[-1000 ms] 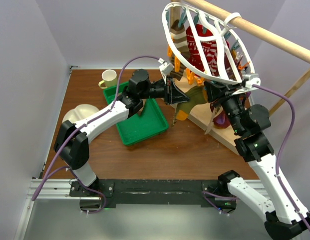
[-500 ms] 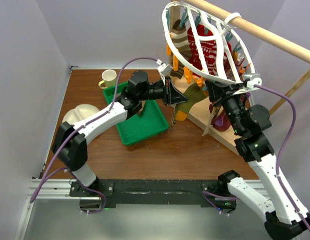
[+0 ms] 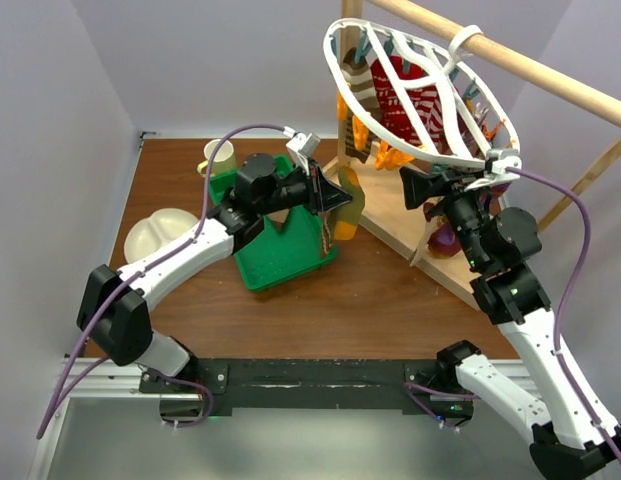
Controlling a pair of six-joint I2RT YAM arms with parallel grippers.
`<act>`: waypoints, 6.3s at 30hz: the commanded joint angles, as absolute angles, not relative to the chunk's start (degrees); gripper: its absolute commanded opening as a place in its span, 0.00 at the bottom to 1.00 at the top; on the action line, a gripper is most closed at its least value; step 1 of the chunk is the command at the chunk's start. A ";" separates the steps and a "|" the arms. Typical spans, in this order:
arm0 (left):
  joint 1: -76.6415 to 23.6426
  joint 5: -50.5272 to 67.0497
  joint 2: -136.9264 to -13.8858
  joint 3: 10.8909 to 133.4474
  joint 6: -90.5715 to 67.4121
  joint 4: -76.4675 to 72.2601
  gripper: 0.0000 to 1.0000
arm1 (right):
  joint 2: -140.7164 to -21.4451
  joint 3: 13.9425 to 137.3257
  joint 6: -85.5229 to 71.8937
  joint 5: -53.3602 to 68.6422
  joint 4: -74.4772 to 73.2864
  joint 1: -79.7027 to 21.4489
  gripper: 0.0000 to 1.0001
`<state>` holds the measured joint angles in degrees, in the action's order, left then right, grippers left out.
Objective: Remove the socks clipped to the hanger
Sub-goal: Place the sock in the bin, then remove the sock from the hanger.
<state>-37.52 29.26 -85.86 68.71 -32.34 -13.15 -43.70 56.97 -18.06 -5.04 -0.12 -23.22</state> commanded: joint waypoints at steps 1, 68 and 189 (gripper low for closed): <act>-36.91 26.28 -82.97 67.41 -31.90 -14.15 0.00 | -41.93 59.85 -19.77 -5.63 -4.65 -23.03 0.87; -34.01 19.59 -65.48 44.56 -35.51 -12.57 1.00 | -40.95 48.61 -37.71 -46.41 -36.14 -24.44 0.99; -48.43 27.96 -95.46 58.89 -44.12 -42.28 0.00 | -32.88 39.20 -28.93 16.98 -6.67 -13.45 0.62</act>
<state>-48.18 30.87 -98.98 57.69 -45.41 -43.94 -36.51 36.64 -32.88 23.29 -1.41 -13.34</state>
